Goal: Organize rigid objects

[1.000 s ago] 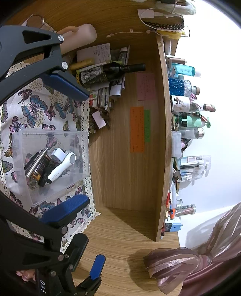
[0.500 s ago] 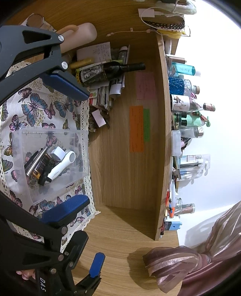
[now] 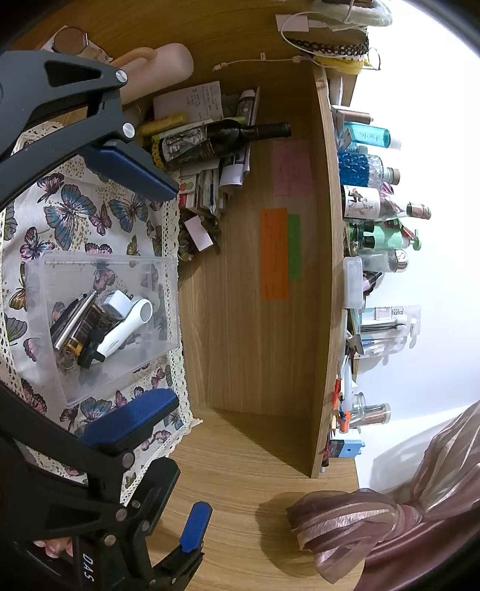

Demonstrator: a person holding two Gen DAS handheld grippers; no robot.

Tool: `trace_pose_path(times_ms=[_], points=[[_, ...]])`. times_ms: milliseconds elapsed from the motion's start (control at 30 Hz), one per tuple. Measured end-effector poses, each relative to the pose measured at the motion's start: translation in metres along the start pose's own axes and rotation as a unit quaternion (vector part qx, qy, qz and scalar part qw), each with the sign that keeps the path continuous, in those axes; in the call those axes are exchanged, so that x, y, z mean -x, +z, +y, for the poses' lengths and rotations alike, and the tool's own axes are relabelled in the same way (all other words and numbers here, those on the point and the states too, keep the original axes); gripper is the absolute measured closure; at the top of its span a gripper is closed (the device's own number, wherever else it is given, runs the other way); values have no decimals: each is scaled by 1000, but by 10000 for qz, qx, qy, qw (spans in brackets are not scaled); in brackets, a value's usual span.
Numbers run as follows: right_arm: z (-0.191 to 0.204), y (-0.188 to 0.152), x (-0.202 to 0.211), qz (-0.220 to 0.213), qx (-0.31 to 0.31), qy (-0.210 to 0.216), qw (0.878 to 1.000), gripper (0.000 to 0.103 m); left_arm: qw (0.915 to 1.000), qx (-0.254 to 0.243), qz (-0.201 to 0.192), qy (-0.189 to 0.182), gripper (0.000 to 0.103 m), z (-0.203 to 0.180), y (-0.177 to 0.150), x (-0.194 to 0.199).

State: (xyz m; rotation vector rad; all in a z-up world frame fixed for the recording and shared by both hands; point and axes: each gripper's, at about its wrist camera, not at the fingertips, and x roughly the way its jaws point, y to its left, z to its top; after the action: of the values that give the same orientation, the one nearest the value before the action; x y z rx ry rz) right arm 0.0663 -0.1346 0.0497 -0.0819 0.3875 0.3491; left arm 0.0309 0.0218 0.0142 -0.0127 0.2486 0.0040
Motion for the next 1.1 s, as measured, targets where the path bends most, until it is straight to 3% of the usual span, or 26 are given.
trace_pose_path(times_ms=[1100], points=[[3,1,2,-24,-16,-14,10000,0,9999,11,-10,-143,0,2,1,2]])
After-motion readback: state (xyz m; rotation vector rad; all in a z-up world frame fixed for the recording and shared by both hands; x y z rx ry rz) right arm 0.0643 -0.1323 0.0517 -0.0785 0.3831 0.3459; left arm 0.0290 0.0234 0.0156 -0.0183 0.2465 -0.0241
